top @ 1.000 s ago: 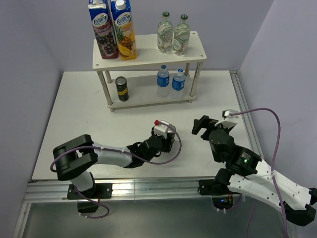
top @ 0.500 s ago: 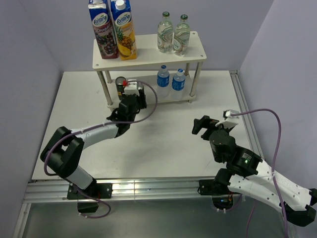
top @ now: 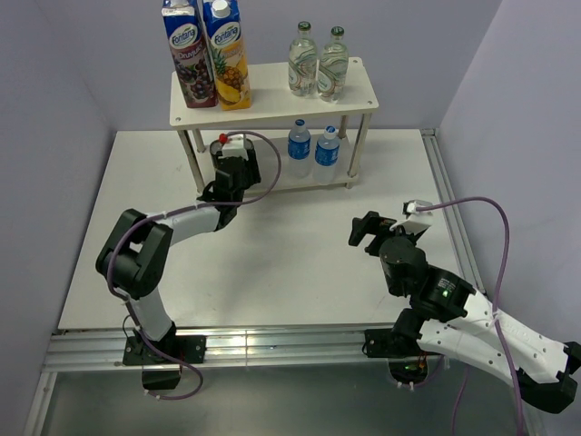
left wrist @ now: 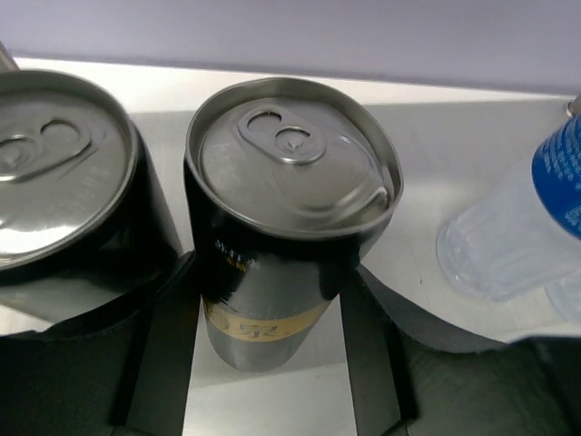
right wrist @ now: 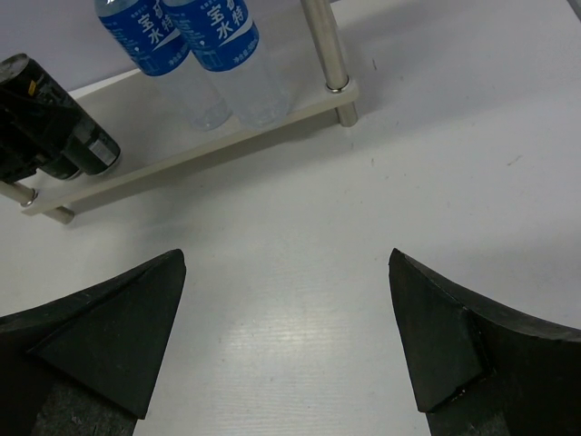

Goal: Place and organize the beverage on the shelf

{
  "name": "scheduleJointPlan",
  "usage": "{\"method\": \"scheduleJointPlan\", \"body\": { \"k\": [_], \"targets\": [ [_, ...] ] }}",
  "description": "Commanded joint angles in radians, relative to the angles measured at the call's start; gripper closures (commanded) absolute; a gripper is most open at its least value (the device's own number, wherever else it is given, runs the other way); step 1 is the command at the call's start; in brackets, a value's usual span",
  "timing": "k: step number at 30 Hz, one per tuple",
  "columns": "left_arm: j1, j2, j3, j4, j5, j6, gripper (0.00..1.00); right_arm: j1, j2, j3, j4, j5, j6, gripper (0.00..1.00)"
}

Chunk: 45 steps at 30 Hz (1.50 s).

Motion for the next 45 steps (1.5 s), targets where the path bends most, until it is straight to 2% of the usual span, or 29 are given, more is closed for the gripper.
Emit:
{"method": "scheduleJointPlan", "body": {
  "k": [1,9,12,13,15,16,17,19,22,30,45],
  "targets": [
    [0.004,-0.002,0.037,0.167,0.006,0.005,1.0,0.006,0.007,-0.01,0.034,0.02,-0.001,0.0],
    [0.007,0.037,0.025,0.198,-0.005,-0.002,1.0,0.006,0.01,-0.01,0.032,0.016,0.0,0.0],
    [0.007,0.04,0.022,0.196,-0.005,-0.005,0.84,0.004,0.012,-0.01,0.029,0.016,0.002,0.0],
    [0.007,0.041,0.019,0.193,-0.002,-0.005,0.68,0.004,0.009,-0.01,0.029,0.017,0.002,0.0],
    [0.005,0.044,0.02,0.185,0.0,-0.003,0.5,0.006,0.009,-0.008,0.028,0.016,0.003,0.0],
    [0.004,0.041,0.016,0.182,-0.004,-0.006,0.35,0.004,0.007,-0.008,0.026,0.017,0.005,0.0],
    [0.004,0.04,0.013,0.181,-0.001,-0.006,0.27,0.006,0.006,-0.007,0.025,0.017,0.005,0.0],
    [0.005,0.031,0.0,0.182,0.001,-0.006,0.16,0.006,0.006,-0.007,0.023,0.019,0.006,0.0],
    [0.002,0.012,-0.019,0.178,-0.002,-0.015,0.07,0.006,0.002,-0.008,0.022,0.02,0.009,0.0],
    [-0.024,-0.029,-0.084,0.176,-0.017,-0.025,0.06,0.006,-0.013,-0.013,0.014,0.022,0.02,0.0],
    [-0.091,-0.204,-0.265,0.153,-0.132,-0.069,0.07,0.006,-0.053,-0.014,-0.028,0.006,0.06,0.0]
  ]
}}
